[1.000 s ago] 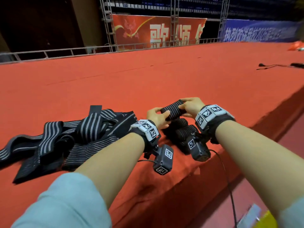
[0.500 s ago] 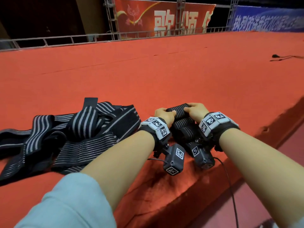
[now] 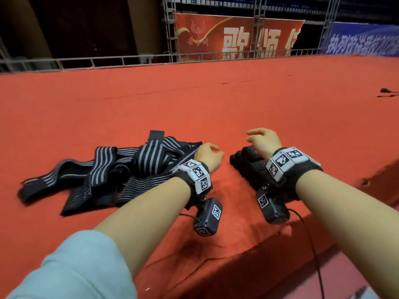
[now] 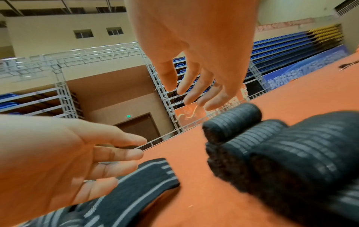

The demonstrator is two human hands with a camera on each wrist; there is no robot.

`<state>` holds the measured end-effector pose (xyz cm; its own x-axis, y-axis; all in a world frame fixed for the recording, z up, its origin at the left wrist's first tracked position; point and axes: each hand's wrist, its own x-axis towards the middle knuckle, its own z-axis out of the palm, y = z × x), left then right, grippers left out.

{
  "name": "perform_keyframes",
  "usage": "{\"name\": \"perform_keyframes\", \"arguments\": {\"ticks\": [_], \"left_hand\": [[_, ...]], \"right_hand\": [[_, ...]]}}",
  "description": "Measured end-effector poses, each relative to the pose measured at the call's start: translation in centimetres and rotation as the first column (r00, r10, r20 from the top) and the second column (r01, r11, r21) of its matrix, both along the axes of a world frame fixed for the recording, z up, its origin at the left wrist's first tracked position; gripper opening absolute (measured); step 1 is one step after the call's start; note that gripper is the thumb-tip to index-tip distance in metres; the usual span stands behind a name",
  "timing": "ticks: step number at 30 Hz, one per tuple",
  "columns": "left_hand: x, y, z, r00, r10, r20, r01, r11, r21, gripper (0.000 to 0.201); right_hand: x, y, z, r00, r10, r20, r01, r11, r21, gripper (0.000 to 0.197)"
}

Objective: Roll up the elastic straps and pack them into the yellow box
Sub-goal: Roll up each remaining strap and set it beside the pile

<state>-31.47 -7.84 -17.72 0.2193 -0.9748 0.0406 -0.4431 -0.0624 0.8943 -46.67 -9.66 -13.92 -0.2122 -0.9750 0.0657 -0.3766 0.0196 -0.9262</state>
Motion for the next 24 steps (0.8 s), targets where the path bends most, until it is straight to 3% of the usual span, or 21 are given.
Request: {"name": "perform_keyframes", "arguments": {"ticks": [3,6,9,12,15,17,20,24], "left_hand": [[5.7,3.2,0.2,0.97,0.056,0.237,-0.057,0.998,-0.004,0.021],[11.8,6.3,-0.4,0.884,0.064,0.462,-0.124,0.987,0.101,0.015],[17.9,9.2,-1.4,0.77,0.142,0.622,-0.314,0.933,0.175,0.023],[23.1,11.4,-2.5,0.718,0.278,0.638,-0.501,0.842,0.197,0.049],[26.8,12.8,-3.3,0.726,0.379,0.574,-0.58,0.786,0.214,0.069],[28.5,12.9,-3.9,0.757,0.394,0.522,-0.571,0.788,0.232,0.077],[29.8,12.4,-5.1,0.793,0.345,0.502,-0.488,0.853,0.184,0.065],[30.8,12.0,-5.3,0.753,0.391,0.53,-0.501,0.862,0.076,0.026]], "right_hand": [[5.0,2.1,-0.7,0.988,0.141,0.064,-0.146,0.985,0.094,0.02],[10.3,4.3,-3.4,0.956,0.268,0.122,-0.288,0.935,0.205,0.019],[14.6,5.7,-6.6,0.947,0.32,0.017,-0.311,0.903,0.297,0.059],[17.3,6.3,-8.3,0.958,0.278,-0.068,-0.239,0.908,0.344,0.073],[18.4,6.4,-8.8,0.963,0.247,-0.111,-0.2,0.926,0.32,0.045],[18.9,6.2,-9.1,0.948,0.293,-0.126,-0.249,0.927,0.282,0.032],[19.3,6.5,-8.9,0.933,0.352,-0.075,-0.331,0.921,0.205,0.011],[18.5,6.7,-8.1,0.934,0.358,-0.002,-0.351,0.916,0.197,0.016]]}}
